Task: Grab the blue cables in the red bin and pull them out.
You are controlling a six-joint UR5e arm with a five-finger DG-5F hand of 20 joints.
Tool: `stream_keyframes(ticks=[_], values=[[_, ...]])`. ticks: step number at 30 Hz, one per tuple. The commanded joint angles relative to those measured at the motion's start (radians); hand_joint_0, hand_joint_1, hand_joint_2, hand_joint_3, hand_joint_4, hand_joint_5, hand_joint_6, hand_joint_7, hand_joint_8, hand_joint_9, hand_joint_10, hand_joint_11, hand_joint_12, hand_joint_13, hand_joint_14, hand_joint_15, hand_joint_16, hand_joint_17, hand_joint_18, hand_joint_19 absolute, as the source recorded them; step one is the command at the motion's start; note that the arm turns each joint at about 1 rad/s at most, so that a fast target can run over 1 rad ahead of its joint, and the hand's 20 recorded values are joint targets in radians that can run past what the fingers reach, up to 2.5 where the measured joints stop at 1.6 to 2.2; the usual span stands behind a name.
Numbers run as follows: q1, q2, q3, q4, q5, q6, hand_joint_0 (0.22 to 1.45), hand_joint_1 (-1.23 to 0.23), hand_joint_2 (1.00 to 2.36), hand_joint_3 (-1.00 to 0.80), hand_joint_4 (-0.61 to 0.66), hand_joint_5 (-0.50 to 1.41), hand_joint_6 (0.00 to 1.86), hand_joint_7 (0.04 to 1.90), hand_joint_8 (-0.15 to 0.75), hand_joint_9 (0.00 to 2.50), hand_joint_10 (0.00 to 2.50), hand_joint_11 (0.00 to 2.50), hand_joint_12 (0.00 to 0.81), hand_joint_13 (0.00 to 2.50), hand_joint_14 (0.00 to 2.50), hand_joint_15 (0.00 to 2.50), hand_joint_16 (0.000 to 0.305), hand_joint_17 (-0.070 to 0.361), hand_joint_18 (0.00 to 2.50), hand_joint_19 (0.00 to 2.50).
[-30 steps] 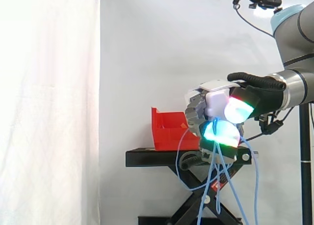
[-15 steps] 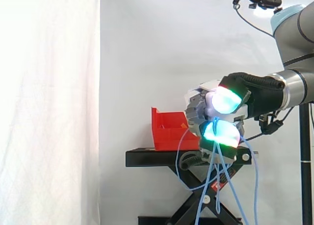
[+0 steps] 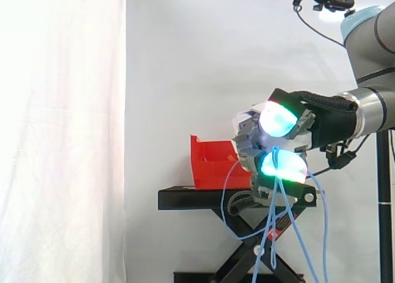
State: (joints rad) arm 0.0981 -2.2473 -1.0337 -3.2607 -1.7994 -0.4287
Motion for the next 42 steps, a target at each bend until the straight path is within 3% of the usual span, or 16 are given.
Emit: stream_keyframes(ticks=[1,12,34,42], values=[[0.0,0.0,0.0,-0.001,0.0,0.0,0.73,-0.62,1.0,-1.0,0.19,0.77,0.48,0.69,0.262,1.21,0.33,1.77,0.353,1.24,1.03,1.42,0.05,0.112,1.01,1.19],[0.0,0.0,0.0,-0.001,0.0,0.0,0.78,-0.69,1.0,-1.0,0.2,0.76,0.57,0.67,0.246,1.22,0.32,1.79,0.333,1.25,0.98,1.47,0.047,0.106,1.0,1.2],[0.0,0.0,0.0,0.004,-0.002,0.0,0.89,-0.83,1.0,-1.0,0.18,0.74,0.51,0.69,0.235,1.22,0.3,1.82,0.32,1.26,0.92,1.52,0.044,0.098,0.99,1.21],[0.002,0.0,0.0,0.029,-0.002,0.0,0.93,-0.92,1.0,-0.98,0.18,0.62,0.67,0.6,0.229,1.17,0.36,1.8,0.318,1.26,0.92,1.5,0.044,0.1,0.99,1.21]])
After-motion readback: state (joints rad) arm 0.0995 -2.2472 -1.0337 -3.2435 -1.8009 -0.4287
